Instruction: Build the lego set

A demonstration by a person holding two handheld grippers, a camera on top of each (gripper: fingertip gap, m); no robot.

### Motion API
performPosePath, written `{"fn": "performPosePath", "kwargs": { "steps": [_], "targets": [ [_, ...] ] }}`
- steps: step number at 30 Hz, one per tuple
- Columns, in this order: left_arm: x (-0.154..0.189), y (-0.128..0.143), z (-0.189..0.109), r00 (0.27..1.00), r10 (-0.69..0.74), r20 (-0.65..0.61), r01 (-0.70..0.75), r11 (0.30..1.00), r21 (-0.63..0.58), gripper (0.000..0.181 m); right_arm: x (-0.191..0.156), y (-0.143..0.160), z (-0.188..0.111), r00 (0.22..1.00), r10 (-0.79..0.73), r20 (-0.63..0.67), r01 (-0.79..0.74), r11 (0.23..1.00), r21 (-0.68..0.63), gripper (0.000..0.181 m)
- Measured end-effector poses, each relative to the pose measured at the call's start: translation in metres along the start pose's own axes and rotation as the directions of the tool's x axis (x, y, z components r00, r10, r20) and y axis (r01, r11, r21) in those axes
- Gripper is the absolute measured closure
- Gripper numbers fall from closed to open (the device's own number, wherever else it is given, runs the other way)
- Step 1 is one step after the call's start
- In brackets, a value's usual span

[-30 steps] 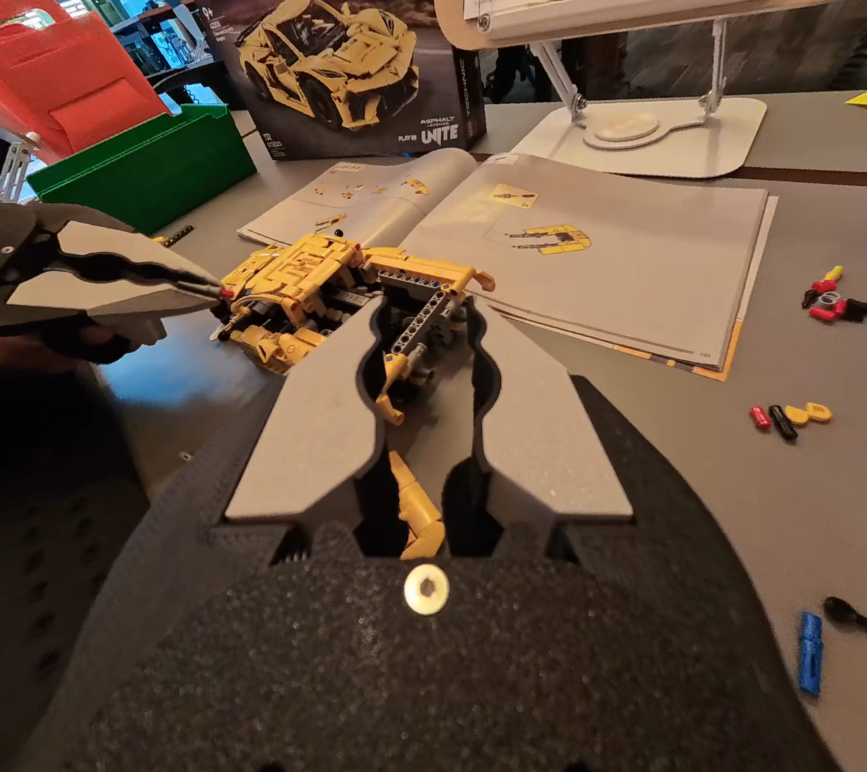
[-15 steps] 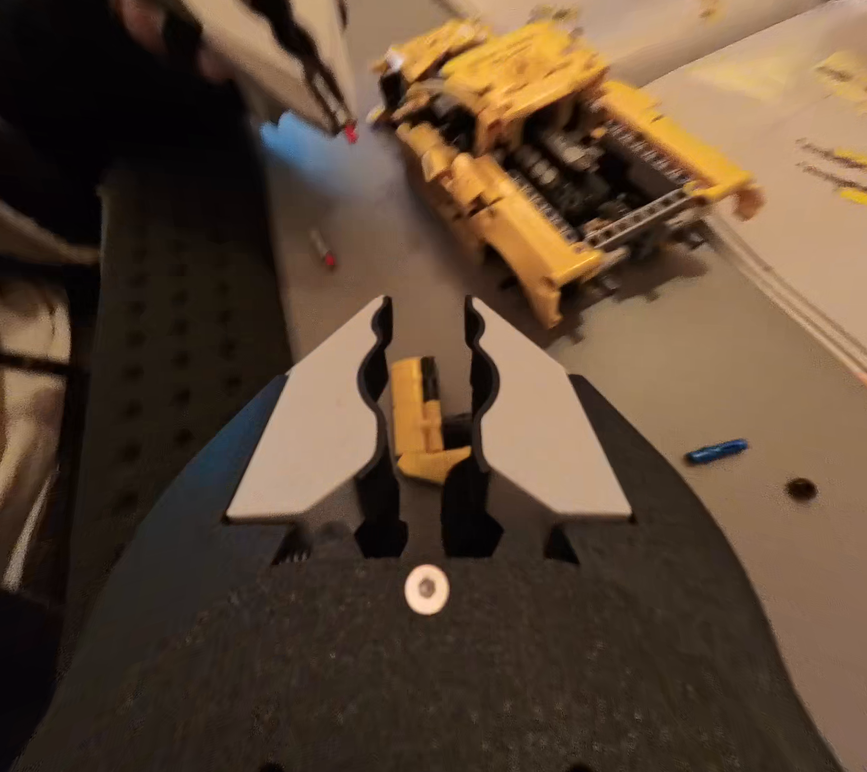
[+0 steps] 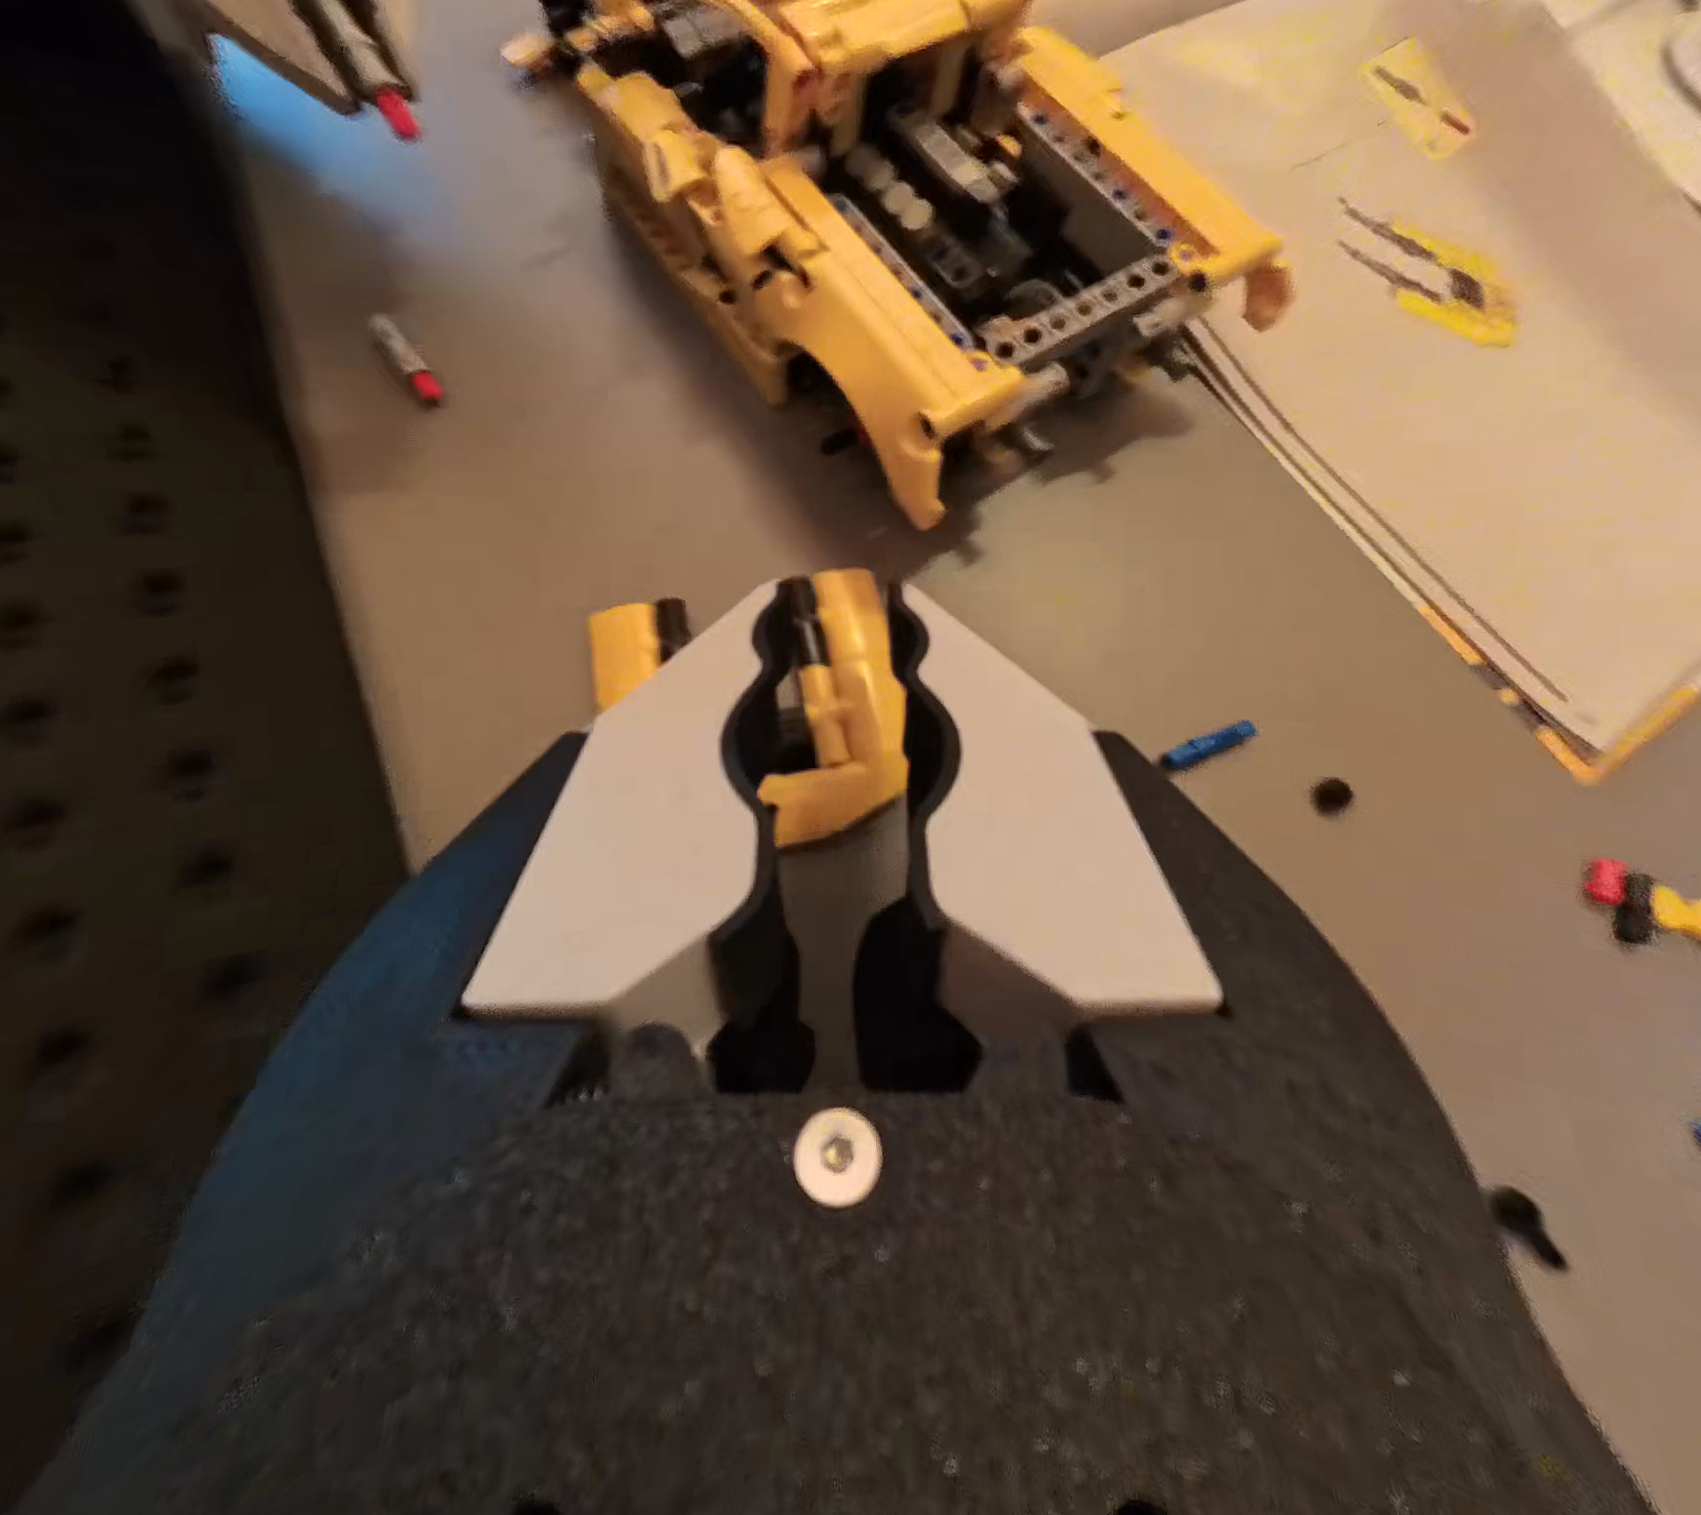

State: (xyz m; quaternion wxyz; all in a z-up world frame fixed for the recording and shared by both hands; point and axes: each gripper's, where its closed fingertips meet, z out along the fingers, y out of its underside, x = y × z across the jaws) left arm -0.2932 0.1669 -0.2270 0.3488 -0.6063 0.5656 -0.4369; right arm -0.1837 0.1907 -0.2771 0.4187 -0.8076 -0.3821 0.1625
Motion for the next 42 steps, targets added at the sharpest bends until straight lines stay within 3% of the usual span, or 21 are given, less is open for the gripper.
{"fn": "performPosePath", "kwargs": {
  "steps": [5, 8, 11, 14, 17, 20, 27, 32, 38, 42],
  "targets": [
    [0.004, 0.0, 0.001, 1.0, -0.006, -0.022, 0.006, 1.0, 0.001, 0.175, 0.004, 0.018, 0.012, 1.0, -0.017, 0.024, 0.019, 0.997, -0.074, 0.139],
    [0.007, -0.001, 0.001, 0.999, -0.015, -0.043, 0.015, 1.0, 0.003, 0.175, -0.004, 0.019, 0.02, 0.996, -0.028, 0.084, 0.035, 0.996, -0.083, 0.14],
    [0.012, -0.004, 0.001, 0.996, -0.037, -0.076, 0.038, 0.999, 0.016, 0.175, -0.004, 0.017, 0.022, 0.995, -0.038, 0.089, 0.045, 0.996, -0.082, 0.157],
    [0.013, -0.009, 0.0, 0.989, -0.103, -0.109, 0.108, 0.993, 0.043, 0.175, -0.014, 0.016, 0.021, 0.988, -0.032, 0.15, 0.049, 0.993, -0.111, 0.158],
    [0.016, -0.016, -0.004, 0.976, -0.146, -0.161, 0.16, 0.984, 0.083, 0.175, -0.061, -0.026, 0.013, 0.92, 0.077, 0.384, -0.098, 0.995, 0.034, 0.158],
    [0.029, -0.023, -0.008, 0.977, -0.058, -0.205, 0.085, 0.989, 0.124, 0.175, -0.1, -0.06, 0.005, 0.83, 0.058, 0.555, -0.149, 0.982, 0.12, 0.158],
    [0.053, -0.019, -0.009, 0.954, 0.058, -0.294, -0.025, 0.993, 0.115, 0.175, -0.12, -0.068, -0.007, 0.68, 0.132, 0.722, -0.247, 0.967, 0.056, 0.159],
    [0.06, -0.014, -0.005, 0.945, 0.081, -0.316, -0.054, 0.994, 0.093, 0.175, -0.122, -0.068, -0.01, 0.665, 0.133, 0.735, -0.253, 0.966, 0.054, 0.159],
    [0.055, -0.011, -0.003, 0.949, 0.033, -0.313, -0.011, 0.997, 0.071, 0.175, -0.119, -0.067, -0.006, 0.729, 0.084, 0.679, -0.2, 0.975, 0.095, 0.159],
    [0.055, -0.009, -0.002, 0.948, 0.026, -0.318, -0.008, 0.998, 0.057, 0.175, -0.119, -0.067, -0.007, 0.725, 0.088, 0.683, -0.205, 0.974, 0.092, 0.159]
  ]
}}
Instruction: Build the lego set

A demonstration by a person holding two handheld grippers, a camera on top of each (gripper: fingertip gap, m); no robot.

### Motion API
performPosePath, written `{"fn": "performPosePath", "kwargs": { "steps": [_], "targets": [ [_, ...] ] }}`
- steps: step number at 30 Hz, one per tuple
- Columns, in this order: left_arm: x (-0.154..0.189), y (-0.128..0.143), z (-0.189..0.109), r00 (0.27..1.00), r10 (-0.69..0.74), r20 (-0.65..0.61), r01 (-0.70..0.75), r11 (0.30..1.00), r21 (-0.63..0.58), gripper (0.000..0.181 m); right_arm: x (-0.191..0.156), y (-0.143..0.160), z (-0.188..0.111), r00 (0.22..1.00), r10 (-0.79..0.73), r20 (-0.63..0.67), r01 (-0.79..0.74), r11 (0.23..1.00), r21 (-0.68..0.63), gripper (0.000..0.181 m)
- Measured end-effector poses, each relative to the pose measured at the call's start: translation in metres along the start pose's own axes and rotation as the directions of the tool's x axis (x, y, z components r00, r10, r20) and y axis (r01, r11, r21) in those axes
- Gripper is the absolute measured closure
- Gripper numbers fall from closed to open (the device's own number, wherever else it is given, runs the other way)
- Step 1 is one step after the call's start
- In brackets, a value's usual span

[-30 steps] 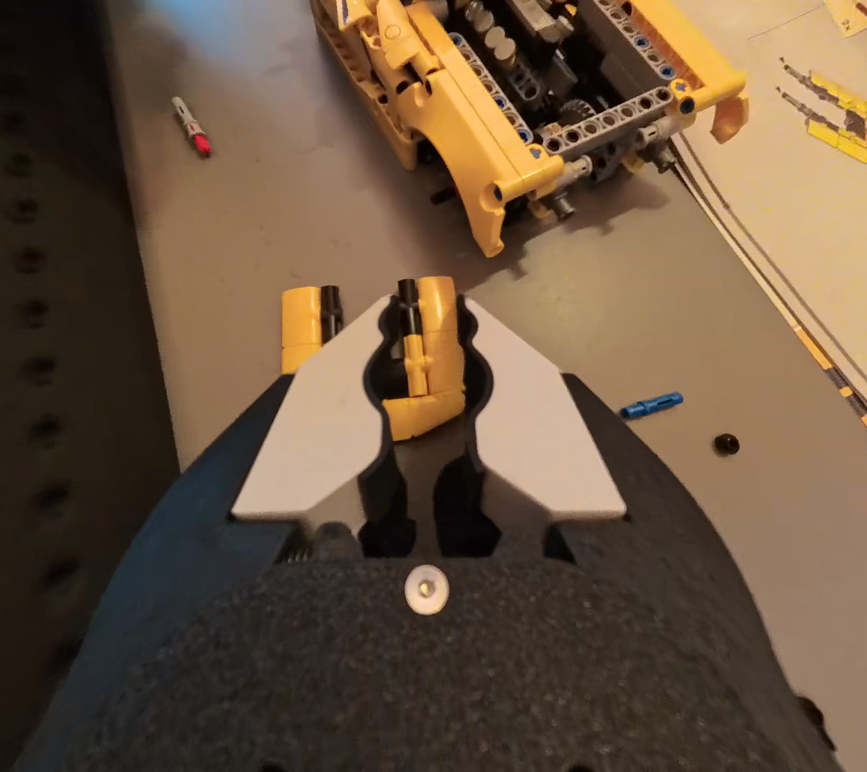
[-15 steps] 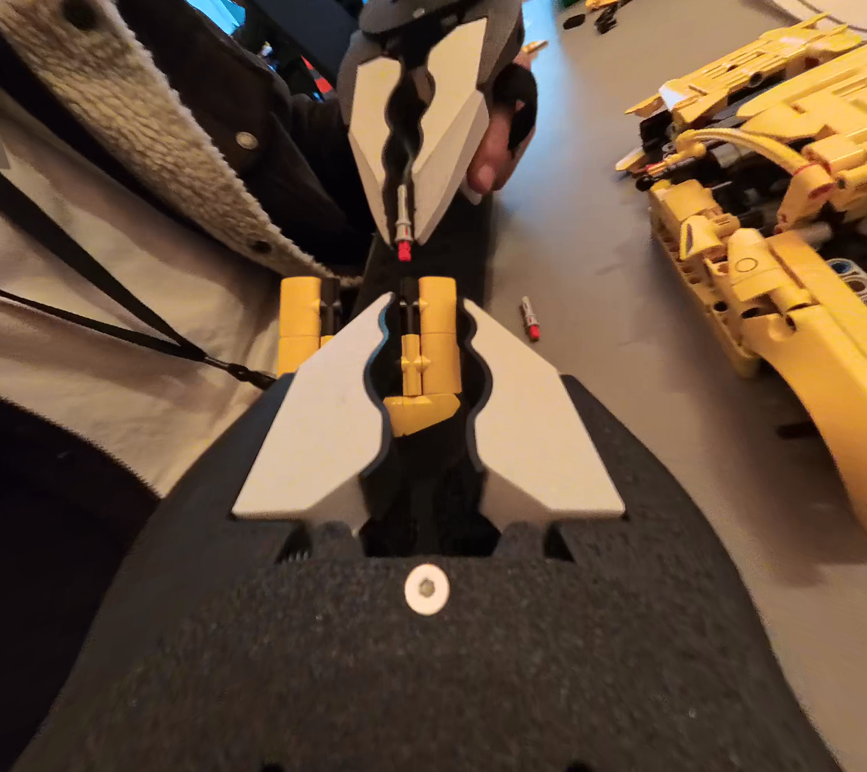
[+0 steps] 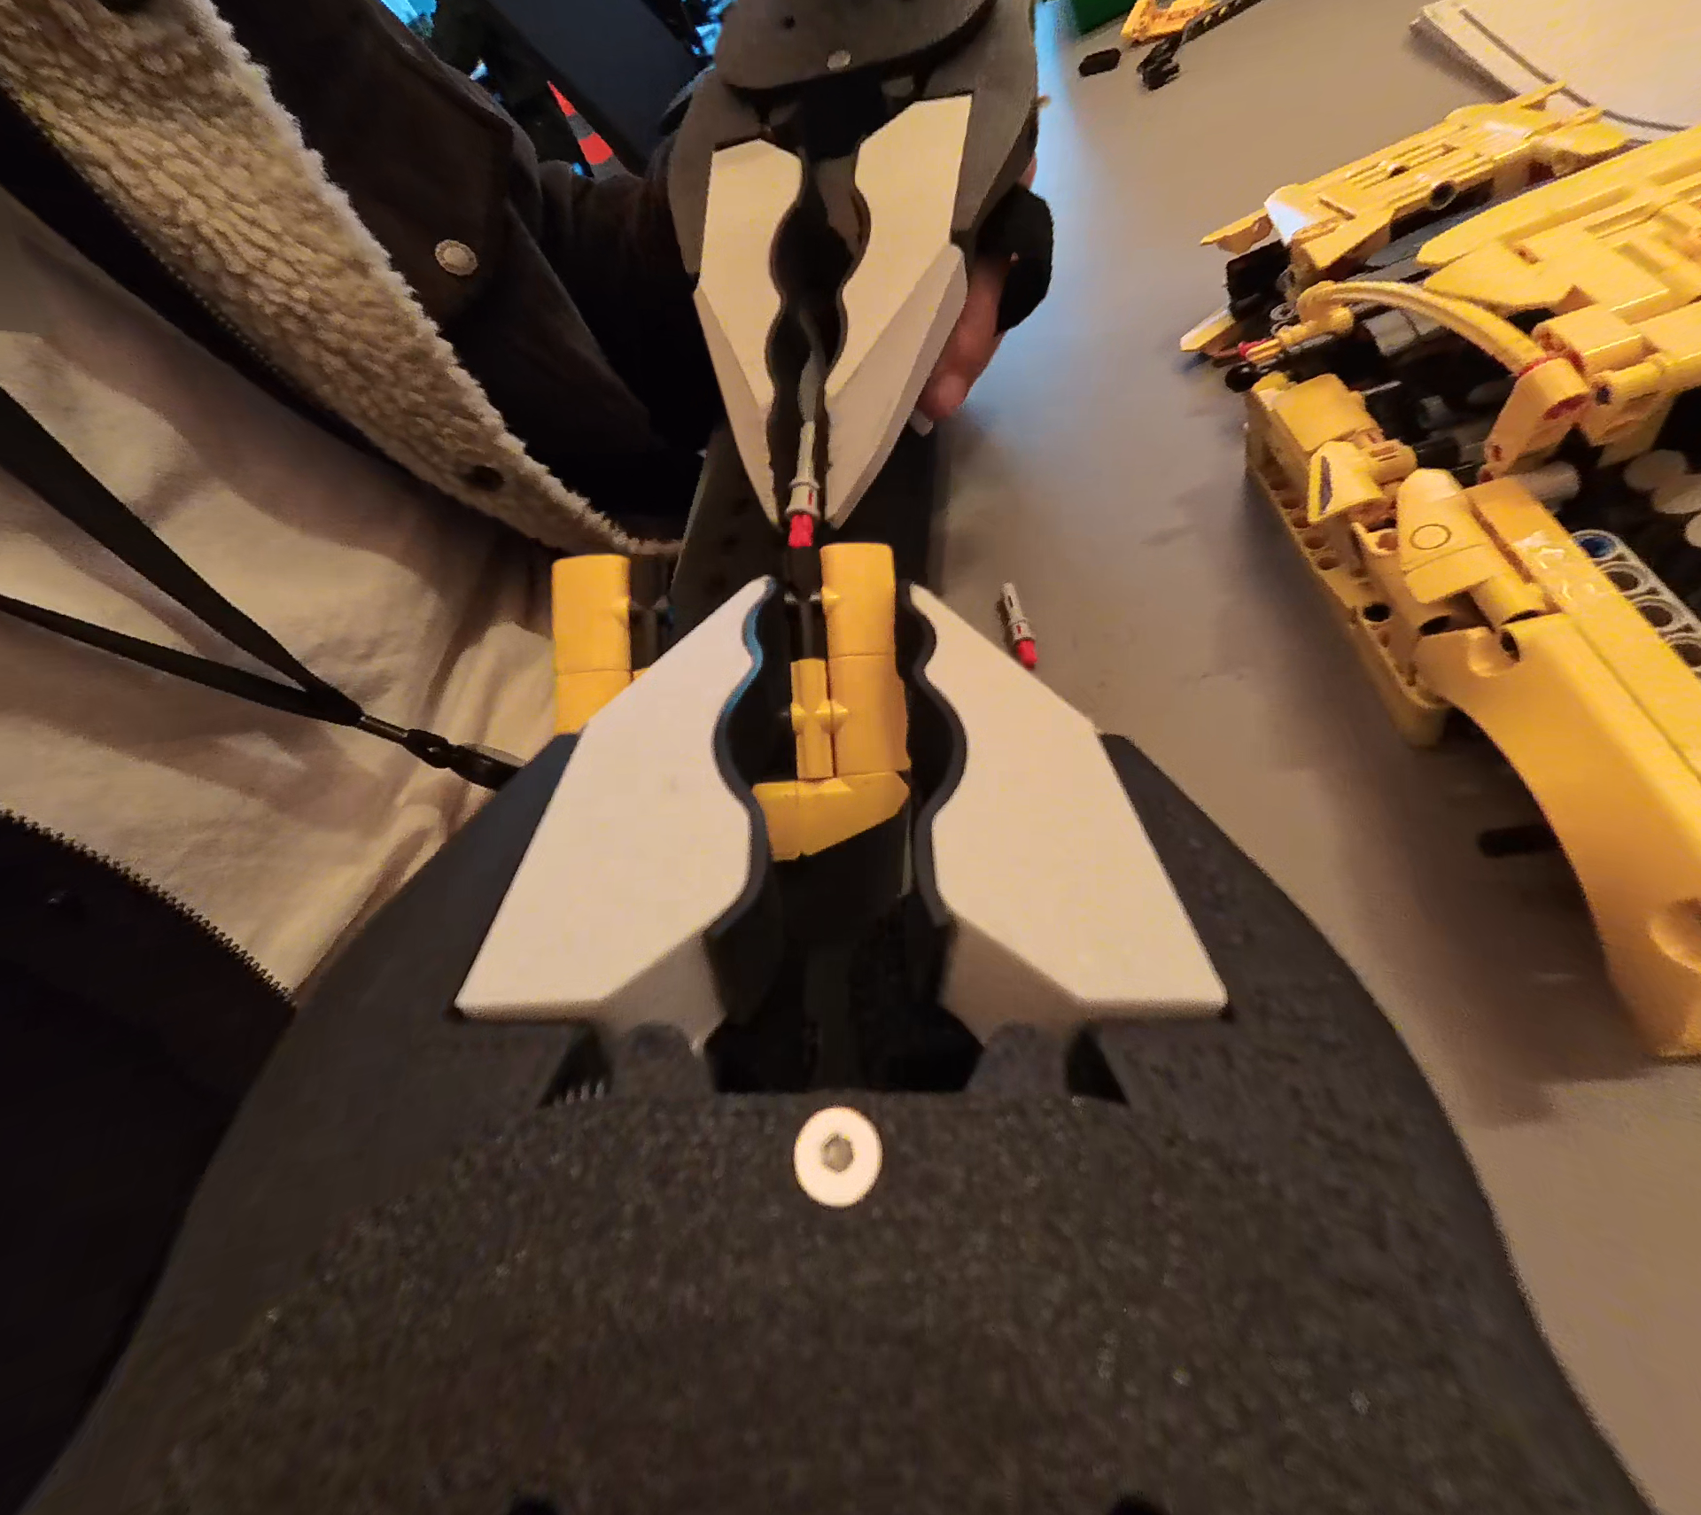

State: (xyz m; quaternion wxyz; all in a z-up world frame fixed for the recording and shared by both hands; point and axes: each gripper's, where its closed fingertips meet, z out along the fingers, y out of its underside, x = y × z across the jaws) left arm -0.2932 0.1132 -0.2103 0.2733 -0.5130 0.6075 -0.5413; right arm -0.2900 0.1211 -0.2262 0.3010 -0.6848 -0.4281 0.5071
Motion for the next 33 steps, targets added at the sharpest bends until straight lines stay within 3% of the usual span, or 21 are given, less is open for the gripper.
{"fn": "performPosePath", "kwargs": {
  "steps": [5, 12, 21, 33],
  "targets": [
    [-0.001, 0.013, 0.004, 0.999, 0.045, 0.017, -0.043, 0.996, -0.082, 0.176, 0.004, 0.014, 0.005, 1.0, 0.009, -0.017, -0.01, 0.997, -0.075, 0.159],
    [-0.008, 0.043, 0.011, 0.989, 0.136, 0.054, -0.119, 0.96, -0.253, 0.177, 0.022, 0.036, 0.01, 0.975, -0.143, -0.169, 0.093, 0.958, -0.271, 0.158],
    [-0.009, 0.044, 0.015, 0.975, 0.21, 0.066, -0.186, 0.946, -0.265, 0.176, 0.019, 0.039, 0.009, 0.993, -0.046, -0.11, 0.017, 0.968, -0.25, 0.159],
    [-0.009, 0.035, 0.012, 0.98, 0.184, 0.07, -0.166, 0.963, -0.213, 0.176, 0.017, 0.033, 0.008, 0.994, -0.035, -0.103, 0.012, 0.977, -0.211, 0.159]
  ]
}}
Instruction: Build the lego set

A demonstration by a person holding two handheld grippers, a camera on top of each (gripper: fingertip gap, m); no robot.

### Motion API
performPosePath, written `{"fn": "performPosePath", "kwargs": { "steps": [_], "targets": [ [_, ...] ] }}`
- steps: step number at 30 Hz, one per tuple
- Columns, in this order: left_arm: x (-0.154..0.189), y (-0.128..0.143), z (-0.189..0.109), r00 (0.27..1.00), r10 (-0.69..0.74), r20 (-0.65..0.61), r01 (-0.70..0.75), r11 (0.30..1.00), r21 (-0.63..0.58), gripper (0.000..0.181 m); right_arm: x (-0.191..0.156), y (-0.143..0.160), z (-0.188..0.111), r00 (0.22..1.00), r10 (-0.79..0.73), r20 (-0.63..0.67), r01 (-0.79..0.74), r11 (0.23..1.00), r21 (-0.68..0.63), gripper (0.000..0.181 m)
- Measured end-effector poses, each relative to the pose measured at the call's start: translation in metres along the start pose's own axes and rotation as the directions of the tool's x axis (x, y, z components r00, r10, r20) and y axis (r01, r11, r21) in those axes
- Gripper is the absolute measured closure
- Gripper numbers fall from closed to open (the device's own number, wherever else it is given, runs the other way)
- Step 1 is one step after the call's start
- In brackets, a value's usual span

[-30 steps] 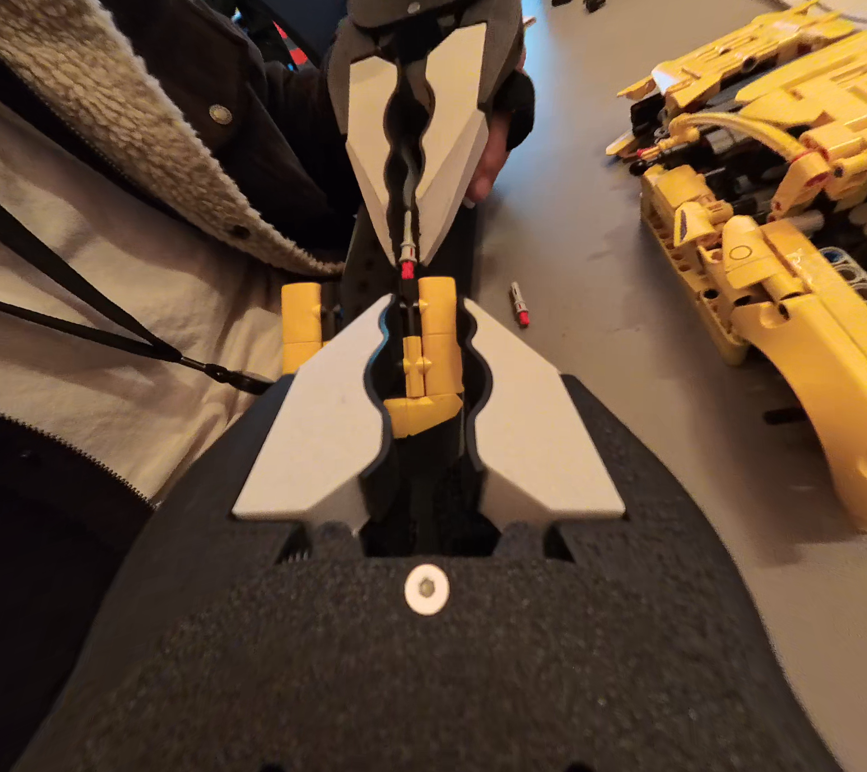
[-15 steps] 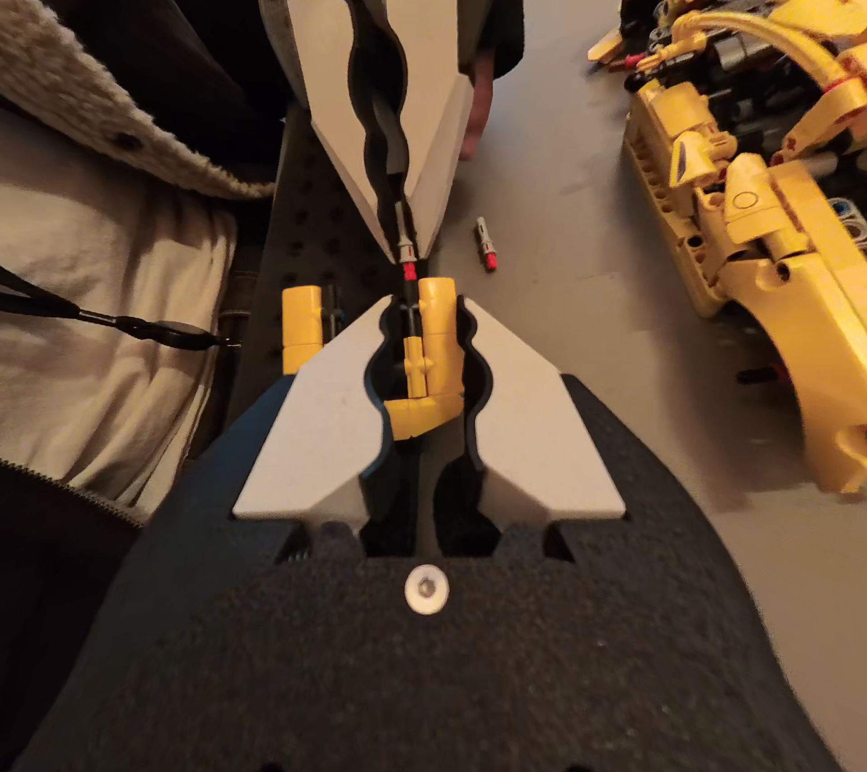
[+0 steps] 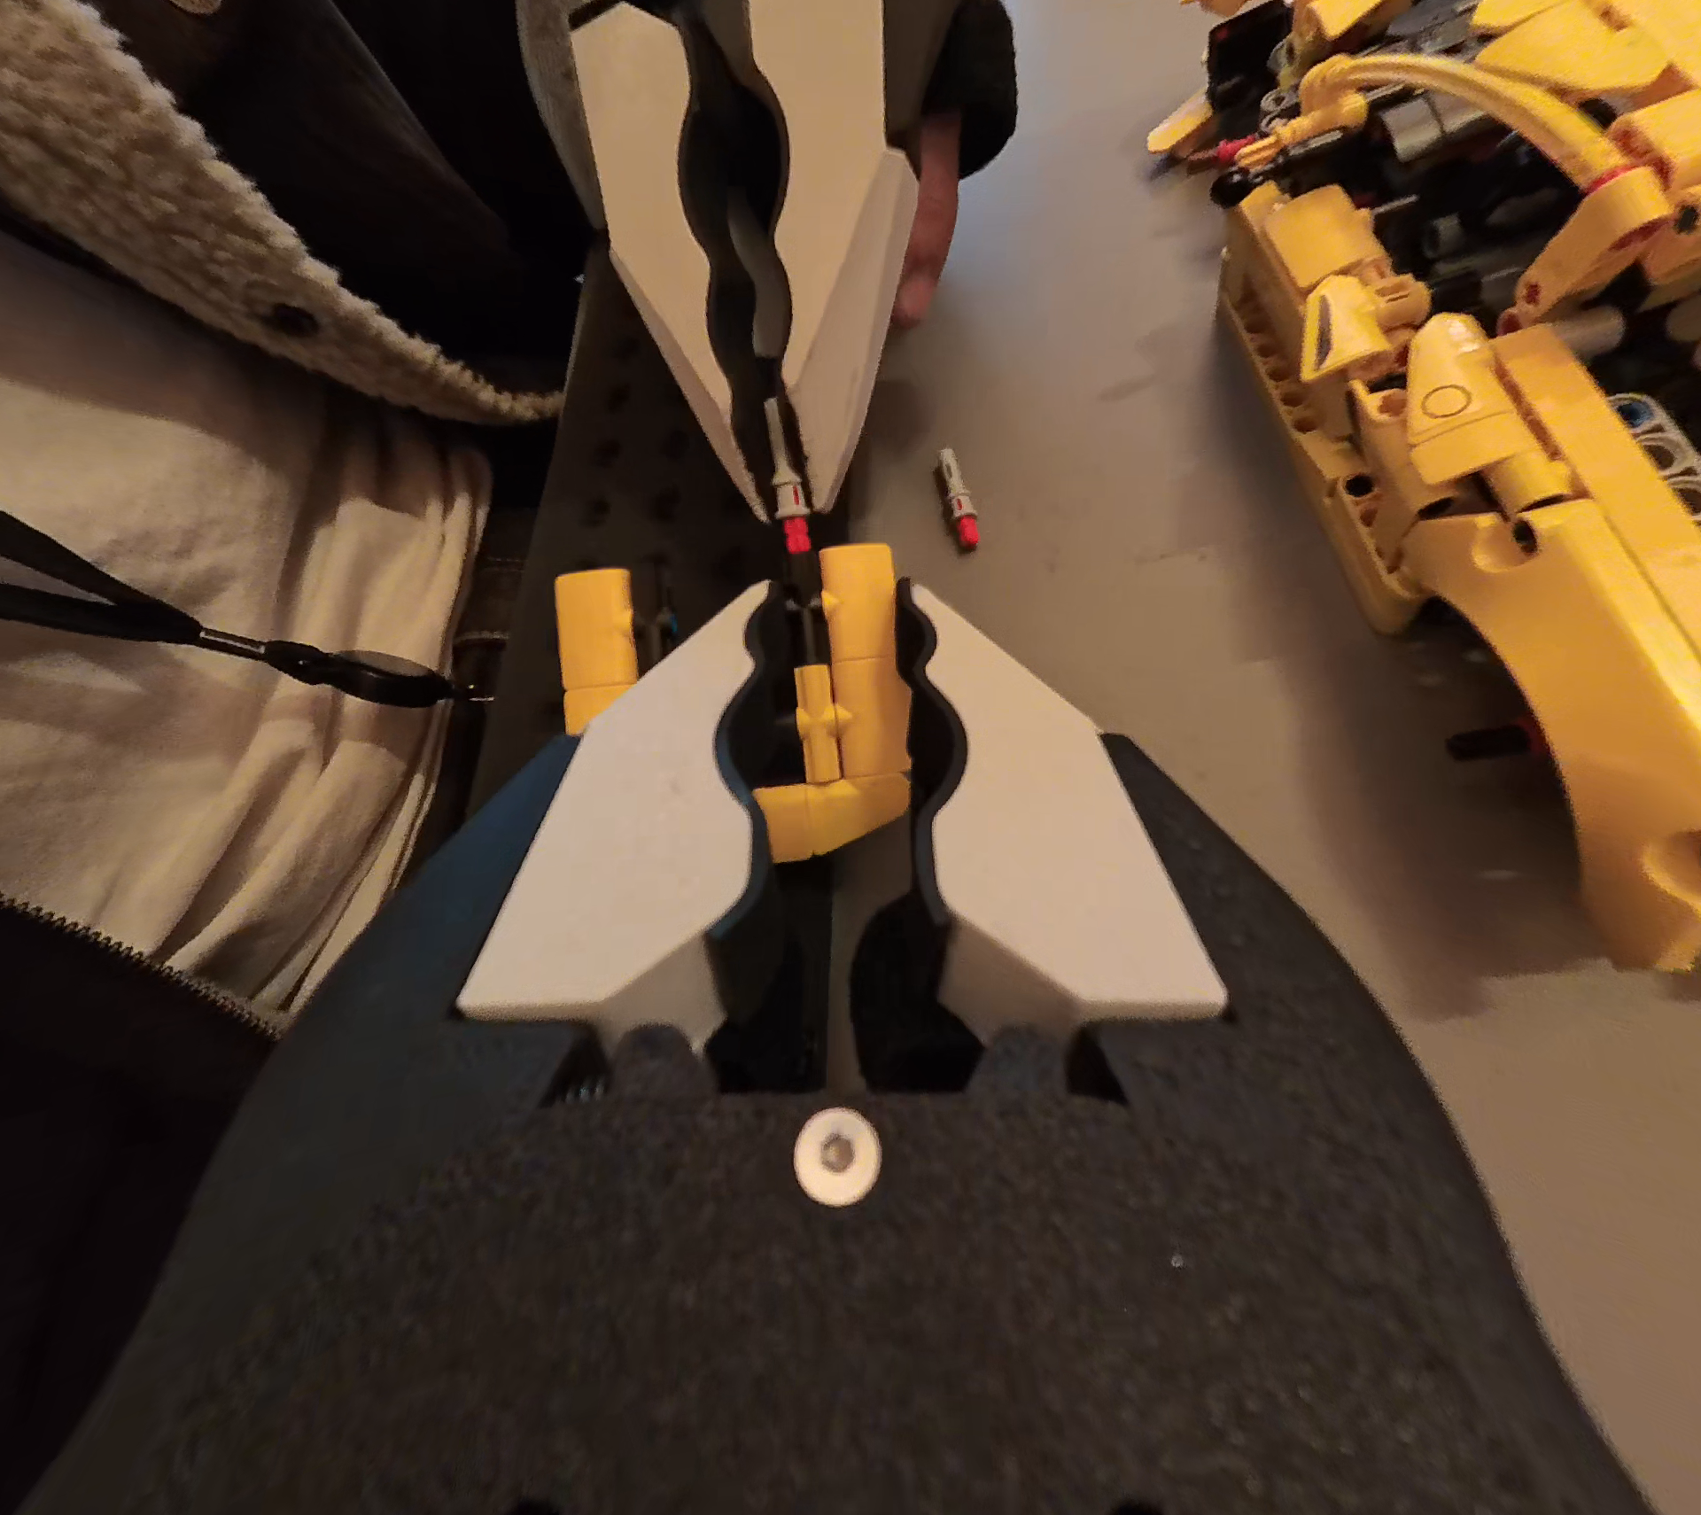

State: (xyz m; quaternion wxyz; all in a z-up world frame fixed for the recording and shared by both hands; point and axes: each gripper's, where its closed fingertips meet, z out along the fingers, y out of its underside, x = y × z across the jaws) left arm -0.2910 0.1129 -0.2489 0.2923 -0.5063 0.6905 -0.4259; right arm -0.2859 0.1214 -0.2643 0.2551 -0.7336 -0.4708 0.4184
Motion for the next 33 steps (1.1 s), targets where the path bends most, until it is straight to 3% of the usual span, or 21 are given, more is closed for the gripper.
{"fn": "performPosePath", "kwargs": {
  "steps": [4, 11, 18, 22, 26, 33],
  "targets": [
    [0.008, 0.008, 0.006, 0.992, 0.124, -0.002, -0.124, 0.991, -0.053, 0.176, -0.006, 0.012, 0.006, 0.997, 0.045, 0.066, -0.041, 0.997, -0.063, 0.159],
    [0.015, 0.019, 0.012, 0.991, 0.123, -0.046, -0.128, 0.985, -0.116, 0.176, -0.006, 0.02, 0.014, 0.997, 0.031, 0.072, -0.021, 0.991, -0.132, 0.159],
    [-0.001, 0.001, 0.006, 0.996, 0.078, 0.041, -0.077, 0.997, -0.022, 0.176, 0.002, 0.001, 0.0, 0.995, 0.078, 0.068, -0.078, 0.997, -0.001, 0.159],
    [-0.004, 0.001, 0.008, 0.995, 0.071, 0.067, -0.069, 0.997, -0.027, 0.176, 0.006, 0.002, 0.0, 0.992, 0.108, 0.072, -0.11, 0.994, 0.015, 0.159],
    [-0.016, -0.025, -0.005, 0.993, 0.0, 0.121, -0.016, 0.991, 0.13, 0.176, 0.004, -0.024, -0.019, 0.977, 0.146, 0.158, -0.174, 0.967, 0.186, 0.159],
    [-0.011, -0.029, -0.007, 0.996, -0.022, 0.082, 0.01, 0.989, 0.15, 0.176, -0.002, -0.026, -0.017, 0.973, 0.139, 0.187, -0.174, 0.966, 0.19, 0.159]
  ]
}}
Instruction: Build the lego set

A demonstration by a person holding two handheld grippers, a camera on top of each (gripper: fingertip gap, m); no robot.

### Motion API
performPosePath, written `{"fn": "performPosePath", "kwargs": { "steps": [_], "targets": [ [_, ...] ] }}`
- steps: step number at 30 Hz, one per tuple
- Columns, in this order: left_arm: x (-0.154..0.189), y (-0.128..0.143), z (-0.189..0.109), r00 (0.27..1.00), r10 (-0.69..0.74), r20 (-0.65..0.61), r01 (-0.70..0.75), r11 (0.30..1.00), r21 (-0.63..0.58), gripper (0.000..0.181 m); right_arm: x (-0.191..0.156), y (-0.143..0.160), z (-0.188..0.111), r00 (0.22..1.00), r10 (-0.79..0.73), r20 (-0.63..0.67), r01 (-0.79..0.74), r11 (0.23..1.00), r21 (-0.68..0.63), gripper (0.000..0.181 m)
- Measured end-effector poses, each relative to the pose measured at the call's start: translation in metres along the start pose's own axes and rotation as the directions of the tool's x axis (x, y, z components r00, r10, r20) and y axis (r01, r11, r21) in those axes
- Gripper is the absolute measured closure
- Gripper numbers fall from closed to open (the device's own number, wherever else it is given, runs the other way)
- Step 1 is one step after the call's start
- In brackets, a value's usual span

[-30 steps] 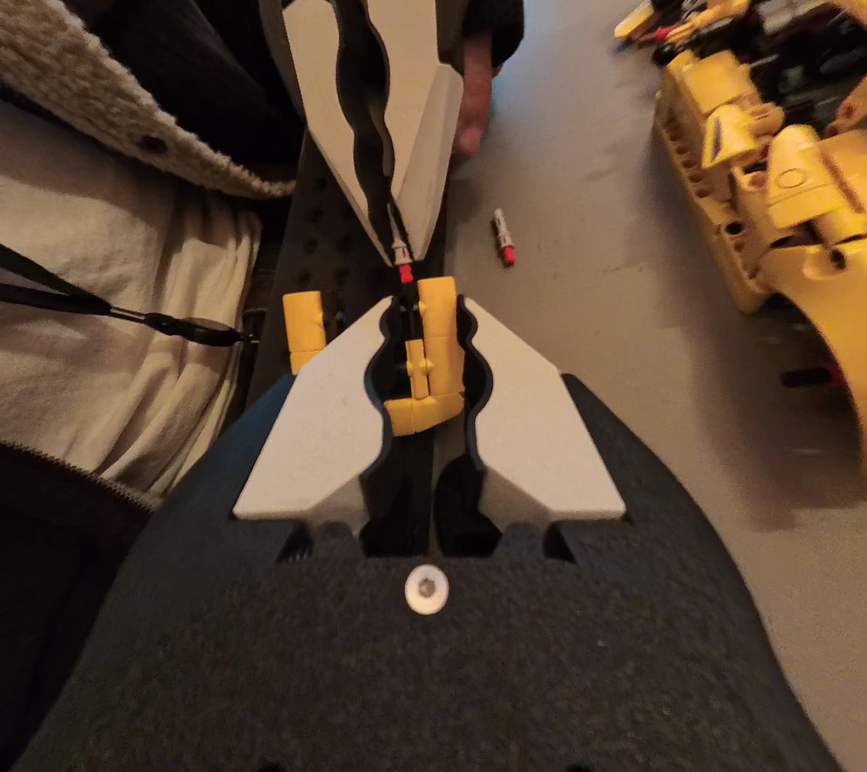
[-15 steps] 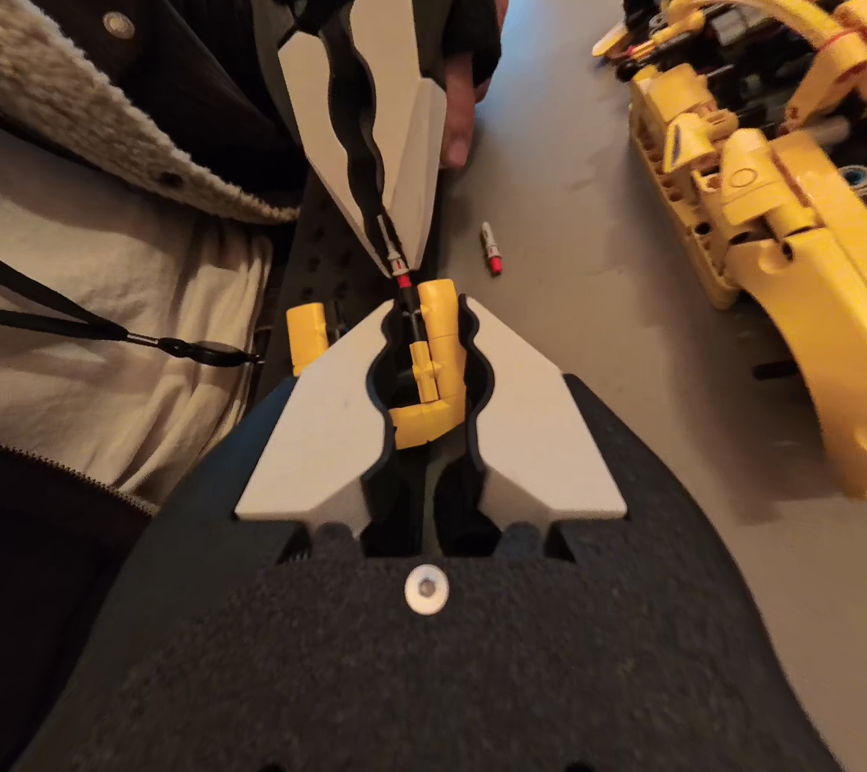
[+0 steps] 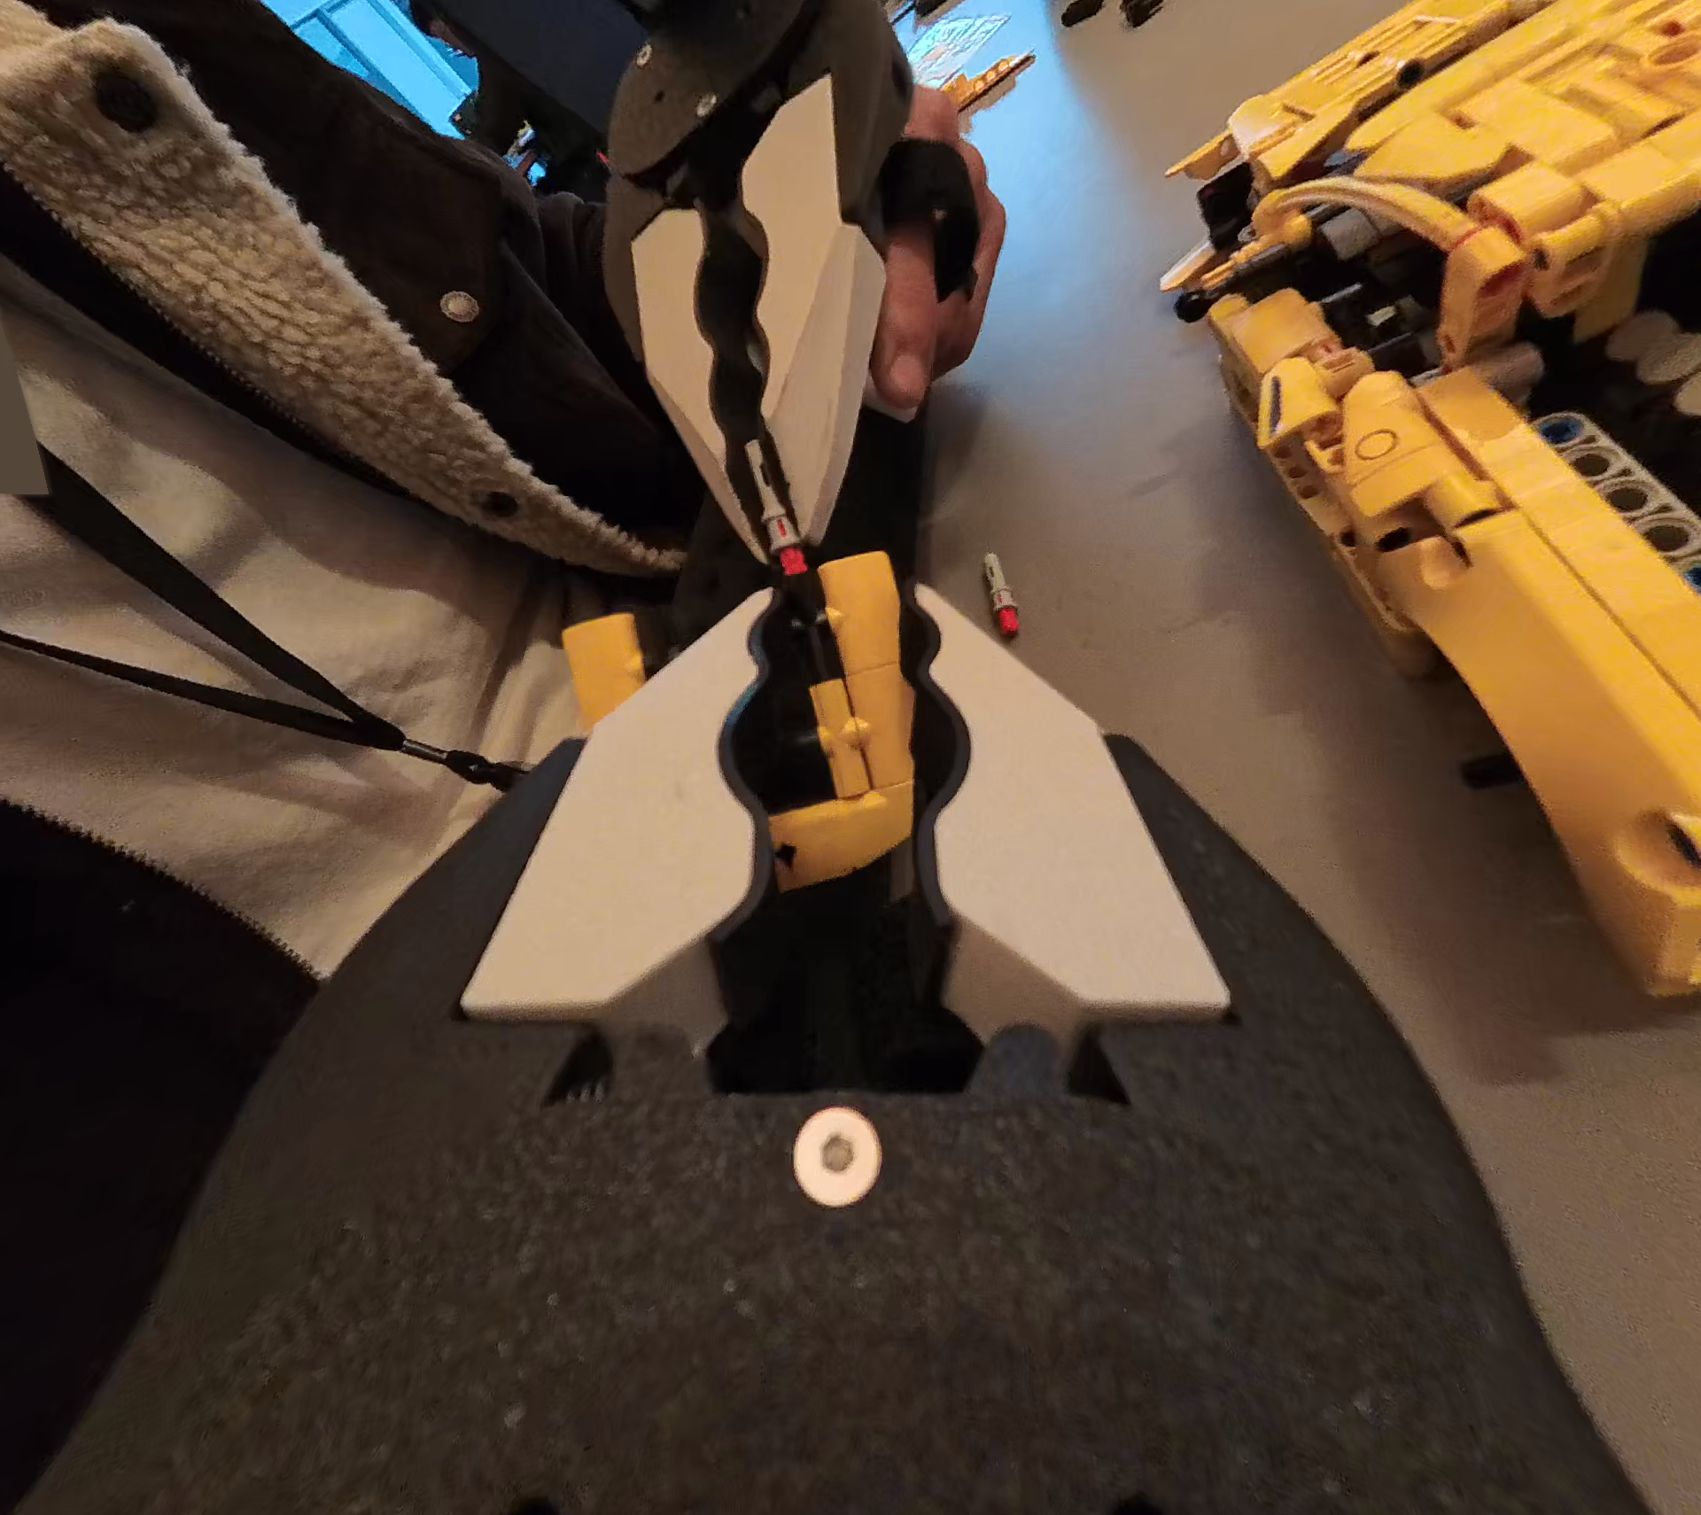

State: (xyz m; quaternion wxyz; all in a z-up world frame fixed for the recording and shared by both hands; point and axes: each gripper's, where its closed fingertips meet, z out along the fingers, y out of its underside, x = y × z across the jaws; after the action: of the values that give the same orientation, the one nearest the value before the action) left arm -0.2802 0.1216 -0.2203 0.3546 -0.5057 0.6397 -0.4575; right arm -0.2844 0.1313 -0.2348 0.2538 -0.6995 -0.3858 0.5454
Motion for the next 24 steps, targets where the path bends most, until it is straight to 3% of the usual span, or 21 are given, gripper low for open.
{"fn": "performPosePath", "kwargs": {
  "steps": [10, 16, 24],
  "targets": [
    [0.022, 0.042, 0.01, 0.99, 0.031, -0.136, -0.065, 0.966, -0.249, 0.176, 0.007, 0.042, 0.021, 0.996, -0.065, -0.066, 0.045, 0.964, -0.261, 0.159],
    [0.019, 0.048, 0.017, 0.99, 0.052, -0.133, -0.089, 0.953, -0.289, 0.177, 0.013, 0.047, 0.019, 0.996, -0.04, -0.079, 0.016, 0.961, -0.275, 0.159],
    [0.015, 0.046, 0.014, 0.993, 0.063, -0.1, -0.087, 0.963, -0.256, 0.176, 0.013, 0.043, 0.015, 0.998, -0.013, -0.067, -0.002, 0.977, -0.214, 0.157]
  ]
}}
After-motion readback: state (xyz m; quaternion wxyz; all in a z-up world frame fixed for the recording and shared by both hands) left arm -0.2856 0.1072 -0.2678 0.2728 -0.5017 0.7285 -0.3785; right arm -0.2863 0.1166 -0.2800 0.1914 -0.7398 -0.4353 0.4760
